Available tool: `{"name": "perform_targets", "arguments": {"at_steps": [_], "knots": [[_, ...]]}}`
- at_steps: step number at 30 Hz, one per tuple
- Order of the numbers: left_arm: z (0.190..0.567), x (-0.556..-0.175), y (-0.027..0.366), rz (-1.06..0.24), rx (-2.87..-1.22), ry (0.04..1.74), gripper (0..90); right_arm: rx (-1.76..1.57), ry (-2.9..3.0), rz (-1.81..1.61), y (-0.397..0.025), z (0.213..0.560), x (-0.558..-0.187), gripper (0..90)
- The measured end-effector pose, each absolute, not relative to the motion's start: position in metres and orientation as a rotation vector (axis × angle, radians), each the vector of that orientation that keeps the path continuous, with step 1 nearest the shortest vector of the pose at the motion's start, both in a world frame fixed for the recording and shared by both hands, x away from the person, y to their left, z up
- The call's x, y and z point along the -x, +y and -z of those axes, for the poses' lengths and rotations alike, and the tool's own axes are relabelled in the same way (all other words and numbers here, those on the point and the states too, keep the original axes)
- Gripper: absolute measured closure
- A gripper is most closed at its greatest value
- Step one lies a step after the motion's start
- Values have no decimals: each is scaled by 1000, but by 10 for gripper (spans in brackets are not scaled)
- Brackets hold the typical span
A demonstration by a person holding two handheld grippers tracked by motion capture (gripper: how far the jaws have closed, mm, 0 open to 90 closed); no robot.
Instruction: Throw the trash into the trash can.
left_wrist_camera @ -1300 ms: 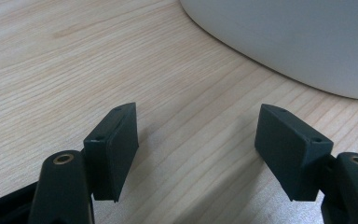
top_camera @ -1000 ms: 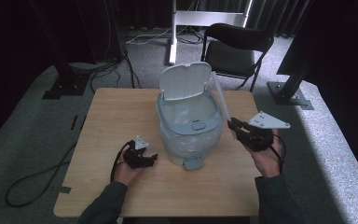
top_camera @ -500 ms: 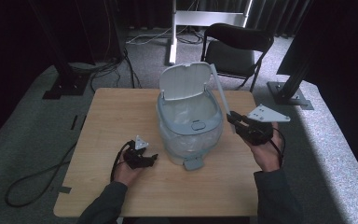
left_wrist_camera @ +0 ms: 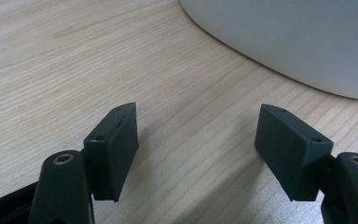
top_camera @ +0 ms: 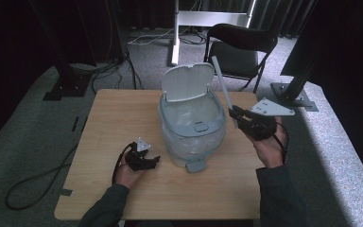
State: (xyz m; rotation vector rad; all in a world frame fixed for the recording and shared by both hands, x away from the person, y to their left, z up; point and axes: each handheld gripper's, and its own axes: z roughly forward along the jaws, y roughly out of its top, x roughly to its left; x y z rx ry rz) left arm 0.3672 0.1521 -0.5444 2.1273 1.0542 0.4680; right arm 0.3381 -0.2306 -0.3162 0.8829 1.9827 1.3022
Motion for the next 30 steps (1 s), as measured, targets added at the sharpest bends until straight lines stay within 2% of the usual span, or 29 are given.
{"name": "perform_targets", "arguments": {"at_steps": [30], "knots": [[544, -367, 152, -468, -2128, 1054, 302, -869, 1953, -1343, -214, 290, -362, 788]]}}
